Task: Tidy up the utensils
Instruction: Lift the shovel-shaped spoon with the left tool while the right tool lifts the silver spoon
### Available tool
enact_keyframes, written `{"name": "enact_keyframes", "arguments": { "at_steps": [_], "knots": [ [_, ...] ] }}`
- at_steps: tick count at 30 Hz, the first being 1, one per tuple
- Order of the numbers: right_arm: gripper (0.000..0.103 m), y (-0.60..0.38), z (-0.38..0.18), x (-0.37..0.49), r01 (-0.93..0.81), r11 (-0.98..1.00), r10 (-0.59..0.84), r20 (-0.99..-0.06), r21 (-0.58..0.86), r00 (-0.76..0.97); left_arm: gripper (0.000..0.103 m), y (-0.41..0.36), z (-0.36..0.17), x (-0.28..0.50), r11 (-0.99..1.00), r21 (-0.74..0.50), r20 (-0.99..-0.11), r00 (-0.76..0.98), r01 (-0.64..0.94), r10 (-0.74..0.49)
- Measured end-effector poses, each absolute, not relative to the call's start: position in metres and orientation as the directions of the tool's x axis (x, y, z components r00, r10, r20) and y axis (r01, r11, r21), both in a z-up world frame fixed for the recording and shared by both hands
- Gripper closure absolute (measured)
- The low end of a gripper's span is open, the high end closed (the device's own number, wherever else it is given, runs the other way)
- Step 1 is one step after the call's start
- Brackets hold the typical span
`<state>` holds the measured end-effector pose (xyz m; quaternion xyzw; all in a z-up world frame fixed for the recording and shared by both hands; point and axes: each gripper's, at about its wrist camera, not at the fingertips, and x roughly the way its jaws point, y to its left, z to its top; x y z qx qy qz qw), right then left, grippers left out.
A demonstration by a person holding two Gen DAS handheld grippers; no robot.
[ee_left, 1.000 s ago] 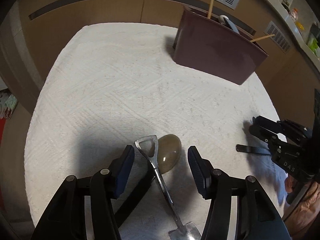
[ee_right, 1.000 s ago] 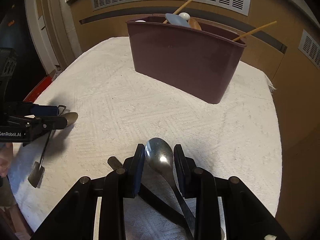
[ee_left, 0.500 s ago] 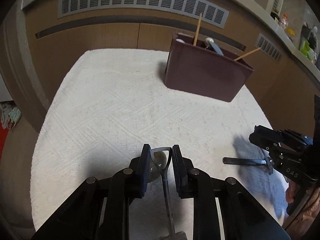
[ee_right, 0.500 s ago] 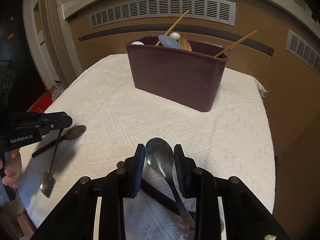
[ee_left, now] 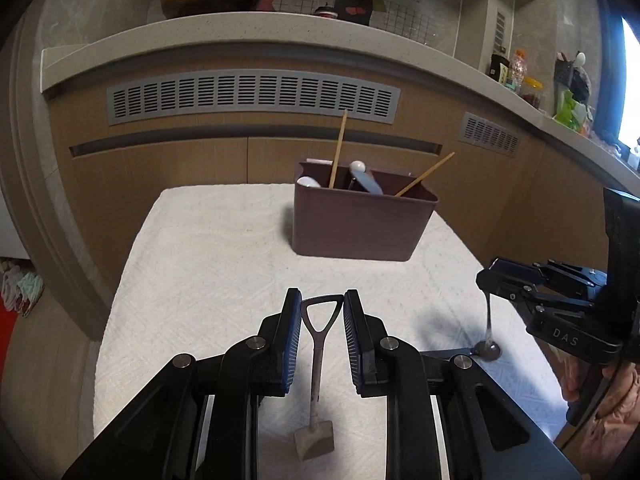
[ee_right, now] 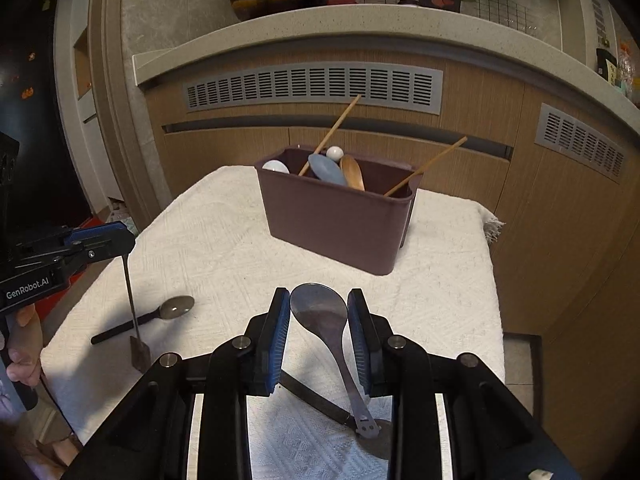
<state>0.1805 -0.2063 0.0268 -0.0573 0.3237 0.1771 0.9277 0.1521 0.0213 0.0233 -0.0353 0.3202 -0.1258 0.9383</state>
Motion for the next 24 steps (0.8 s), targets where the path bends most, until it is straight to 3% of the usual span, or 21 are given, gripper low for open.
{"name": "enact_keyframes", "arguments": {
  "at_steps": [14,16,24],
  "knots": [
    [0.077,-0.207,0.045,0.186,-0.376,0.926,0.316,-0.586,0.020,0.746,0.082,0.013,0.044,0.163,0.951,-0.173,-0.552,0.775,0.256,-0.309],
    [0.077,-0.209,0.050,0.190,-0.373,0.927,0.318,-0.575,0.024,0.754,0.091,0.010,0.050,0.167,0.951,-0.169,-0.540,0.782,0.261,-0.310],
    [0.077,-0.208,0.076,0.210,-0.368,0.930,0.310,-0.524,-0.007,0.793,0.091,0.008,0.086,0.201,0.945,-0.163,-0.486,0.811,0.283,-0.326]
  ]
}}
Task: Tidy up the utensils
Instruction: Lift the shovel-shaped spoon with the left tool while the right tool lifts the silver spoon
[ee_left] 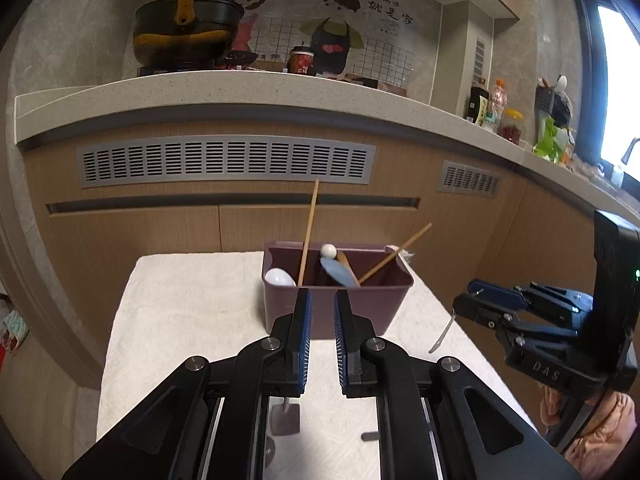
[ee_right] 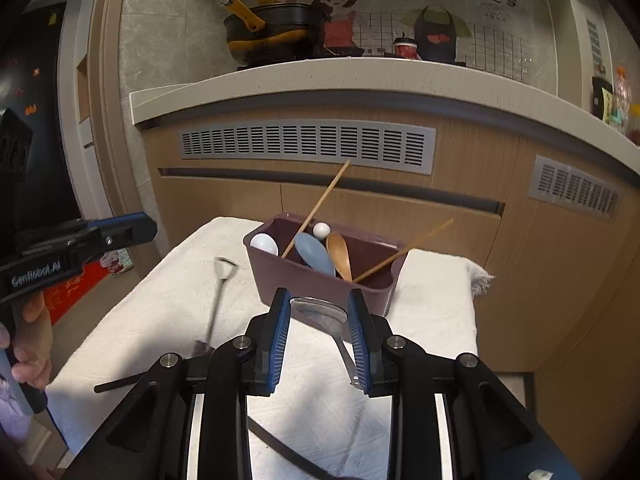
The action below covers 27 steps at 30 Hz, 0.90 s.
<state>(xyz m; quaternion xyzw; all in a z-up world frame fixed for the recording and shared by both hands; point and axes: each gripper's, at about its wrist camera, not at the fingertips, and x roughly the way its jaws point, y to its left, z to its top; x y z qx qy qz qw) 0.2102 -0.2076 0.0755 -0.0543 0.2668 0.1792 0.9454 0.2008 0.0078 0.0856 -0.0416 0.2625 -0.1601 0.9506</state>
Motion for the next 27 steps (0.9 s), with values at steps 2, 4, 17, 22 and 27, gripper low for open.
{"name": "enact_keyframes", "arguments": {
  "at_steps": [2,4,17,22,27],
  "knots": [
    [0.077,-0.205,0.074,0.213,-0.375,0.927,0.312,-0.532,-0.011,0.787,0.091,0.016,0.083,0.212,0.952,-0.164,-0.501,0.810,0.258,-0.306],
    [0.077,-0.204,0.069,0.216,-0.379,0.925,0.314,-0.550,-0.006,0.774,0.091,0.026,0.076,0.221,0.960,-0.163,-0.528,0.802,0.228,-0.280],
    [0.077,-0.214,0.039,0.230,-0.342,0.936,0.314,-0.624,0.079,0.715,0.047,-0.004,-0.037,0.298,0.979,-0.131,-0.763,0.615,0.154,-0.198],
    [0.077,-0.213,0.032,0.230,-0.347,0.936,0.307,-0.643,0.068,0.702,0.057,-0.011,-0.064,0.330,0.978,-0.163,-0.801,0.562,0.127,-0.207],
    [0.077,-0.212,0.031,0.229,-0.355,0.933,0.305,-0.640,0.054,0.705,0.097,-0.013,-0.067,0.323,0.971,-0.152,-0.774,0.588,0.185,-0.234]
  ]
}}
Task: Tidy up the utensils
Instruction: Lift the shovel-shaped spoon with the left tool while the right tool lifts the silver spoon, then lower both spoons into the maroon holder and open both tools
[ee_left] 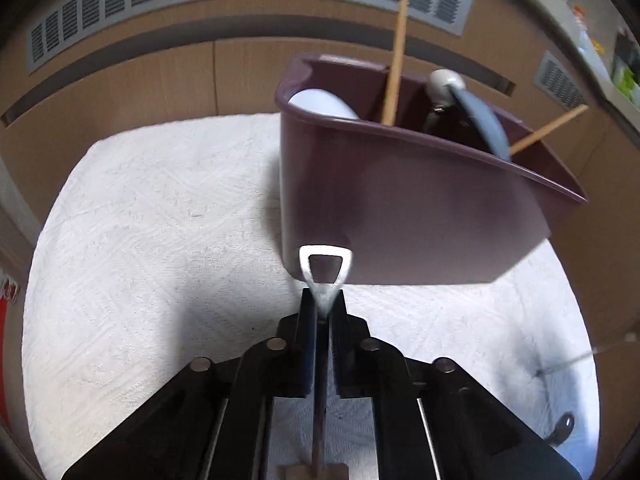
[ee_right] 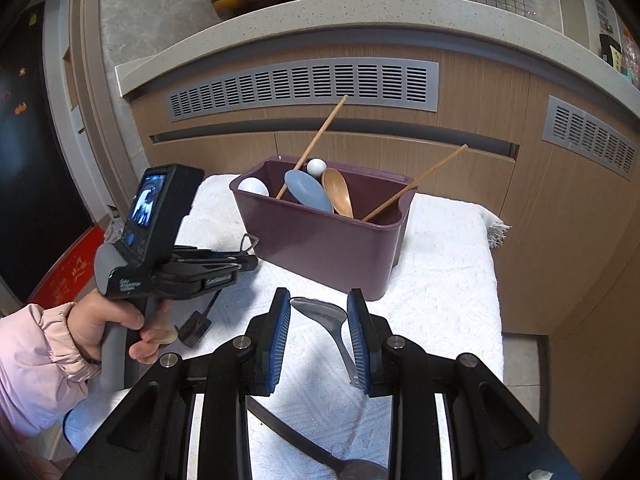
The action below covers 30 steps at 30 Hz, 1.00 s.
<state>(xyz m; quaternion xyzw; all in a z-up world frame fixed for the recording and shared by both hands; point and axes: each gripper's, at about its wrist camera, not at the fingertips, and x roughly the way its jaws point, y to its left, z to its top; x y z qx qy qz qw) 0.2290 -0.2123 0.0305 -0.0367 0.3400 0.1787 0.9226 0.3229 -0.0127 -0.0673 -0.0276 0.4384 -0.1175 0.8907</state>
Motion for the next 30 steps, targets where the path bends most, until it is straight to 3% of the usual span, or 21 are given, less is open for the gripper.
{"name": "enact_keyframes", "arguments": {
  "at_steps": [8,15,30],
  "knots": [
    [0.077,-0.219,0.031,0.233,-0.323,0.942,0.307,-0.631,0.093,0.713,0.098,0.004,-0.013,0.260,0.949,-0.190,-0.631,0.709,0.250,-0.313],
    [0.077,-0.214,0.041,0.227,-0.336,0.938,0.319,-0.609,0.090,0.726,0.098,0.003,0.023,0.247,0.935,-0.208,-0.559,0.749,0.287,-0.355],
    [0.077,-0.213,0.043,0.225,-0.339,0.938,0.312,-0.612,0.075,0.727,0.098,0.002,0.023,0.235,0.915,-0.220,-0.582,0.707,0.337,-0.400]
  ]
}}
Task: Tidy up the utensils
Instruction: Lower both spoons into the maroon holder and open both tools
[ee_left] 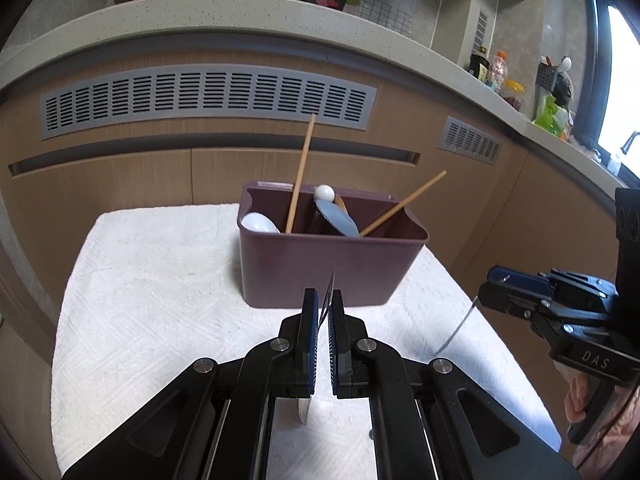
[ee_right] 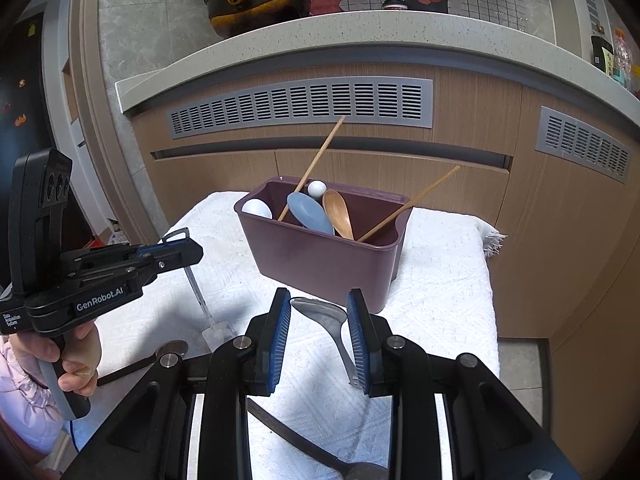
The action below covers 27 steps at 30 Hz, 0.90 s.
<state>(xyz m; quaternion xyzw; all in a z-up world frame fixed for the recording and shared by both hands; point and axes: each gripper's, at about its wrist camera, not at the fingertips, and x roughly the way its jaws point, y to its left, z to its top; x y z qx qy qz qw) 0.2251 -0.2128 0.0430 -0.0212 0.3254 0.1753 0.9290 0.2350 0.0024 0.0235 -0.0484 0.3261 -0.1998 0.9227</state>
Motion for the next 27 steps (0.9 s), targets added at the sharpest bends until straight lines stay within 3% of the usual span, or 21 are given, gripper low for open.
{"name": "enact_keyframes", "arguments": {
  "at_steps": [6,15,21,27],
  "knots": [
    [0.077,-0.212,0.041,0.225,-0.342,0.936,0.315,-0.618,0.078,0.720,0.096,-0.004,0.011,0.252,0.905,-0.235,-0.599,0.680,0.355,-0.423],
    [0.077,-0.219,0.046,0.221,-0.327,0.942,0.304,-0.602,0.074,0.738,0.103,0.005,0.020,0.249,0.928,-0.235,-0.577,0.727,0.288,-0.372],
    [0.077,-0.218,0.091,0.226,-0.359,0.927,0.363,-0.513,0.112,0.777,0.102,0.012,0.099,0.243,0.909,-0.247,-0.431,0.802,0.335,-0.413],
    [0.077,-0.216,0.171,0.259,-0.395,0.910,0.413,-0.360,0.125,0.837,0.102,0.003,0.175,0.266,0.926,-0.120,-0.276,0.884,0.357,-0.377]
  ]
}}
